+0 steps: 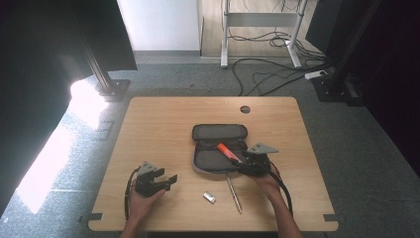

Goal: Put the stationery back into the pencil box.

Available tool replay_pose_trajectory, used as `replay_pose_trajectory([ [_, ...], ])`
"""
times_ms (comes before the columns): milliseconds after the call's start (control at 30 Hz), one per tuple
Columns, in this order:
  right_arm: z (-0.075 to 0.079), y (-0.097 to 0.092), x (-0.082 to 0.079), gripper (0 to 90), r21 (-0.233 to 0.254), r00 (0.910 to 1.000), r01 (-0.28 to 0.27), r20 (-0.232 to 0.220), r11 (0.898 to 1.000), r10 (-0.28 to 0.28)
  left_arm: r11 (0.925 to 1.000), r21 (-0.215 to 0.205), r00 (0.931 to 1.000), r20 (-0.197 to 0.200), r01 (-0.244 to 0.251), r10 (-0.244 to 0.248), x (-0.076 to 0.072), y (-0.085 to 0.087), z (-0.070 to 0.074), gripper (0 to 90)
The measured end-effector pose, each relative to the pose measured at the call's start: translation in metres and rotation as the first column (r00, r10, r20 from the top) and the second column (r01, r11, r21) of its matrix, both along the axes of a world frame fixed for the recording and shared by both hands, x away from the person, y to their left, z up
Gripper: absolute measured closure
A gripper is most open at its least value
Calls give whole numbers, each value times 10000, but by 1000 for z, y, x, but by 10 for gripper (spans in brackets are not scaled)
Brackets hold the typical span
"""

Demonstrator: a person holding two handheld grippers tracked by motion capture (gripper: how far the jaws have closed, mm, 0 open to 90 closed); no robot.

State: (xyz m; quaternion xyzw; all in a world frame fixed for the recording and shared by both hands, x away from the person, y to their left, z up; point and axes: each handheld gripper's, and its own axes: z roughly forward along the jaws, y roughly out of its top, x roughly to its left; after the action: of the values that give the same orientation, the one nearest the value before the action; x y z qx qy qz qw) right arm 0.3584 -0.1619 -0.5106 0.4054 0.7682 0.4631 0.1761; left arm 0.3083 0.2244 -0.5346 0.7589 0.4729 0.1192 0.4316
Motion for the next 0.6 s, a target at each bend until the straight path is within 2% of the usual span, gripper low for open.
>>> replay_pose_trajectory([
  [200, -4, -7, -13, 397, 257, 9999, 104, 0, 9996, -104, 10000, 0, 10000, 11, -1, 1, 0, 0, 0, 325],
  [600, -5, -16, -33, 413, 438, 9999, 122, 101, 9990, -127, 10000, 23, 10000, -30, -45, 45, 0, 0, -1, 325],
])
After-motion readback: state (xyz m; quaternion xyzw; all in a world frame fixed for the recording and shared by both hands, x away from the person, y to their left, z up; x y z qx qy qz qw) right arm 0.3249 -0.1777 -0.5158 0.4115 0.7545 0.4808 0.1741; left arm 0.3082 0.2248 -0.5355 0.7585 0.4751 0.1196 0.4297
